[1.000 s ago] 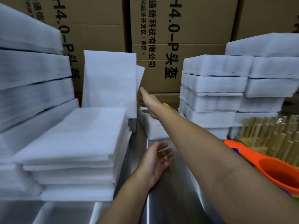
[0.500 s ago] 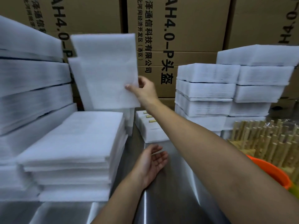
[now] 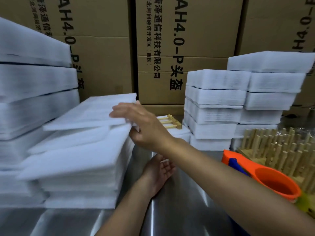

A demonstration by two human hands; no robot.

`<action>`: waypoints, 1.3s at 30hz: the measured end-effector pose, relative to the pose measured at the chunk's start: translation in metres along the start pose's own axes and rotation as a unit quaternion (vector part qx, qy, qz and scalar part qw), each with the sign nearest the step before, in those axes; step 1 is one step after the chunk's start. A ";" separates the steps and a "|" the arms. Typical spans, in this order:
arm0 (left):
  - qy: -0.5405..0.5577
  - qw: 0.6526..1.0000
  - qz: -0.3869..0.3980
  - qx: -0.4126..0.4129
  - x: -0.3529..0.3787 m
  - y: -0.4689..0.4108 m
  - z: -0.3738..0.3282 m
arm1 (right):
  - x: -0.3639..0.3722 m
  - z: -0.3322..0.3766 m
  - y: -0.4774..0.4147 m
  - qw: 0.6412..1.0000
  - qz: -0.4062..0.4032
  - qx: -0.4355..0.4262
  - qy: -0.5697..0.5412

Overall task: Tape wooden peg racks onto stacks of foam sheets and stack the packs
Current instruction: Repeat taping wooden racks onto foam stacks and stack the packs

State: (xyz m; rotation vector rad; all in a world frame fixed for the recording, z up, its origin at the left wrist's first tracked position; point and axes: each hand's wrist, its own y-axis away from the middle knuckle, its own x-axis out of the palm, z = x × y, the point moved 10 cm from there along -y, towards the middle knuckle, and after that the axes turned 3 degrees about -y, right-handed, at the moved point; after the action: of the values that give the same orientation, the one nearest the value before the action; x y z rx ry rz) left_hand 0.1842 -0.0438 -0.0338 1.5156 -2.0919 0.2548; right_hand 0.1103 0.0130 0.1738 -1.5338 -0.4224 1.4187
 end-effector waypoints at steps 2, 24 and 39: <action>0.002 1.000 -0.006 0.006 0.000 0.000 -0.001 | 0.012 -0.012 0.009 0.997 0.039 0.068 -0.026; -0.009 1.000 -0.005 -0.023 0.000 0.004 0.003 | -0.188 -0.116 0.025 0.848 -0.132 0.338 0.387; -0.011 1.000 -0.014 -0.013 -0.001 0.006 0.002 | -0.244 -0.186 0.036 0.759 -0.006 0.418 0.500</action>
State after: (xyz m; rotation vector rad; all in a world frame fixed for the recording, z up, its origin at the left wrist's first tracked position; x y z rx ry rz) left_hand 0.1783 -0.0421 -0.0353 1.5371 -2.0818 0.2008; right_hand 0.2024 -0.2703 0.2551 -1.2501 0.7728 0.4347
